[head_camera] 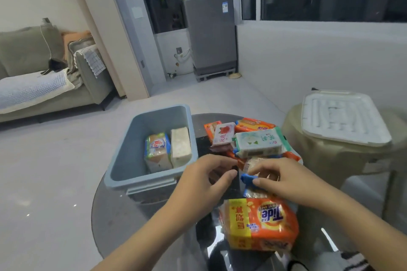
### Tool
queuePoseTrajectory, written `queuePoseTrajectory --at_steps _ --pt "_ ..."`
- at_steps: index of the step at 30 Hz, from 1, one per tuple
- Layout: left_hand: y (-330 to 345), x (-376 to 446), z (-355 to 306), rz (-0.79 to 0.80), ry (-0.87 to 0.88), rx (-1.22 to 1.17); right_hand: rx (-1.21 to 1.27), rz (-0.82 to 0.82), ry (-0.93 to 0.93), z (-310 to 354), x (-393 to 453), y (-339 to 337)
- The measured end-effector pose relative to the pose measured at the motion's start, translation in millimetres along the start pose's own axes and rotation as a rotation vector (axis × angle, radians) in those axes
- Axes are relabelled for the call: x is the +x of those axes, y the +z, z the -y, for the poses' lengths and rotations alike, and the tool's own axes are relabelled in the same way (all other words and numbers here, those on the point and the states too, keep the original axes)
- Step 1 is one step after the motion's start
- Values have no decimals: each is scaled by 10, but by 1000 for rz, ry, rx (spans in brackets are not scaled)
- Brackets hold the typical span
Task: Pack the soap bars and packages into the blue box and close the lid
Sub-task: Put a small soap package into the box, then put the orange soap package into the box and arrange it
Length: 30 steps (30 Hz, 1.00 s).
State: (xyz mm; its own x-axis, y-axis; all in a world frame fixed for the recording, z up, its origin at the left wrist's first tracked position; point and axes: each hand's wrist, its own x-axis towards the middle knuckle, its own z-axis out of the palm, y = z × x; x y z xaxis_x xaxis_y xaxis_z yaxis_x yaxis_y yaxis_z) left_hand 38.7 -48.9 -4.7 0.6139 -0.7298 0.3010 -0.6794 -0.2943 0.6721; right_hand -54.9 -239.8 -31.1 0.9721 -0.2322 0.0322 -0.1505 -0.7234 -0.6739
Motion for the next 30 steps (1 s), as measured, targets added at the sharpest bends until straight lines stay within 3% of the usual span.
queuePoseTrajectory --at_steps 8,11,14,20,30 --pt "440 -149 260 294 -279 166 -159 47 158 -180 -313 30" --pt "490 -169 342 376 -476 -62 -235 120 236 -196 -386 81" --pt "516 -186 349 276 -580 -290 -111 210 327 -211 -409 125" --pt "563 -287 180 10 -516 -298 108 141 355 -134 -463 124" --pt "54 -260 -172 -362 -274 -505 468 -268 123 358 -374 -160"
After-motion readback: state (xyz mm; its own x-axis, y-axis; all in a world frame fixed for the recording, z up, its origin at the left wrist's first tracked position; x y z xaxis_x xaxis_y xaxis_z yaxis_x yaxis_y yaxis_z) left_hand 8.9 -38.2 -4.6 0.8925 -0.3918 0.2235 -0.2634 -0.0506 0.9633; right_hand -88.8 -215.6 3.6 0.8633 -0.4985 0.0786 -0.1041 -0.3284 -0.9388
